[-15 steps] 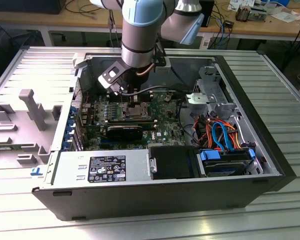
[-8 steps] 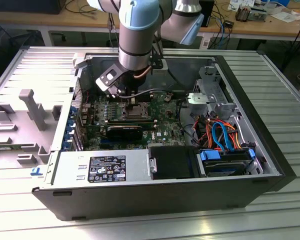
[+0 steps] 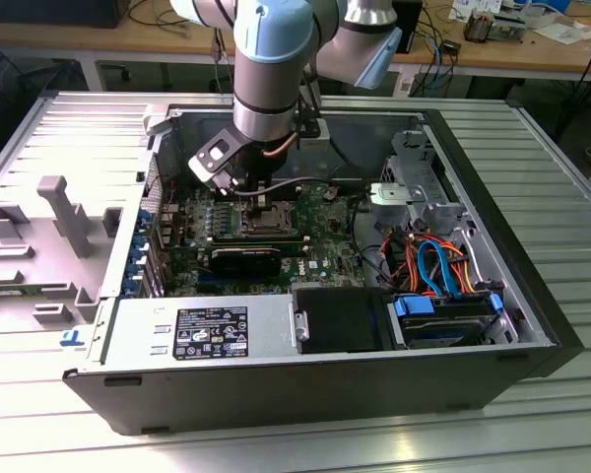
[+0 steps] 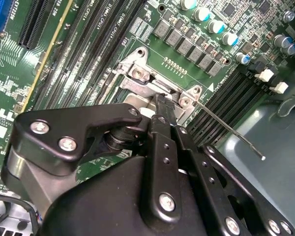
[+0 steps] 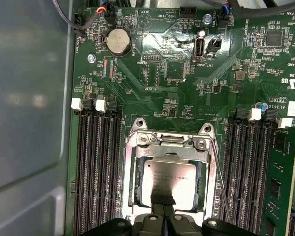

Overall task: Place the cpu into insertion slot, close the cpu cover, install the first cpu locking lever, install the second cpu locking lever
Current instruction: 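Close the cpu cover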

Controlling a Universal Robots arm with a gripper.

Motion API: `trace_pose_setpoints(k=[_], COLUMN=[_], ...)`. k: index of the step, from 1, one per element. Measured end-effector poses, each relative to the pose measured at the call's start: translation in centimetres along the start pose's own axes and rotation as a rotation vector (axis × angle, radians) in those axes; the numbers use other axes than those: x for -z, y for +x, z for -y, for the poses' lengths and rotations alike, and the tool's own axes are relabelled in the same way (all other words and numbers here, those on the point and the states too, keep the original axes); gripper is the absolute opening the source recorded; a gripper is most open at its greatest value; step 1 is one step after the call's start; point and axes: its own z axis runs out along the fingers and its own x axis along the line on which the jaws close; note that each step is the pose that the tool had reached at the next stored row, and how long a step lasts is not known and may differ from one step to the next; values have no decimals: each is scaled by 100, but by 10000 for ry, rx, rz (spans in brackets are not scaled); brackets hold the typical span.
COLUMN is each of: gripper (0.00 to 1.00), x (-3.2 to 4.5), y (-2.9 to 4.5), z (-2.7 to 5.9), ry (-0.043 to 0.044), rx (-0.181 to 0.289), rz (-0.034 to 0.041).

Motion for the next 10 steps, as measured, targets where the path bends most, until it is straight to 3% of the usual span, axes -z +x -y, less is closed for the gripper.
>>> trace_pose_setpoints(k=[4, 10], gripper=[11, 11], x=[10, 27], y=[0, -14], z=[-16, -190], ry=[-3, 8], rx=[2, 6], rz=[-7, -87])
